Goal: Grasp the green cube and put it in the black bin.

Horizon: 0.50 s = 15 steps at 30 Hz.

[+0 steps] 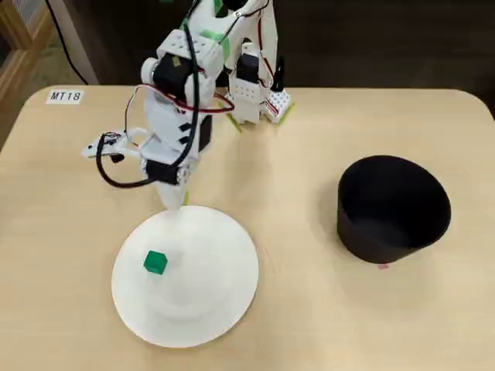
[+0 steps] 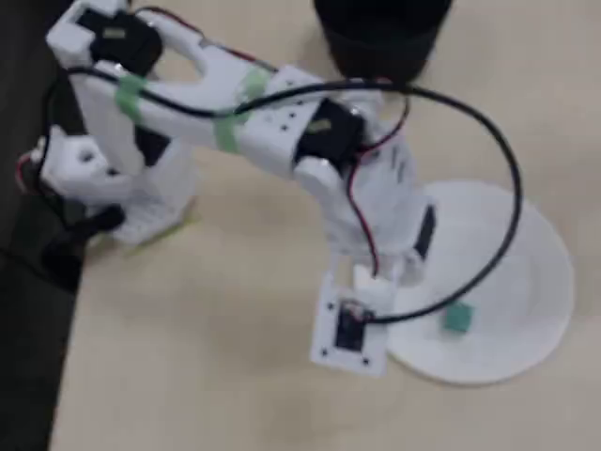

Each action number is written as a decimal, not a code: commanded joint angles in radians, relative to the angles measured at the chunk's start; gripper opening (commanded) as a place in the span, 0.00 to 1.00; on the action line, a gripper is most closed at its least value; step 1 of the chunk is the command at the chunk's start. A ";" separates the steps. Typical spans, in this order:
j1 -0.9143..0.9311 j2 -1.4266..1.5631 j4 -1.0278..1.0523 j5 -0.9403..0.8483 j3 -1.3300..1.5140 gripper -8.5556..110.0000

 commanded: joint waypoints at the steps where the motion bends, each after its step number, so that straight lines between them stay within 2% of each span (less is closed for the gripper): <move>1: 0.003 -0.078 0.015 -0.008 -0.149 0.07; 10: -0.021 -0.468 0.318 -0.021 -0.729 0.07; 15: -0.028 -0.750 0.603 -0.046 -1.252 0.07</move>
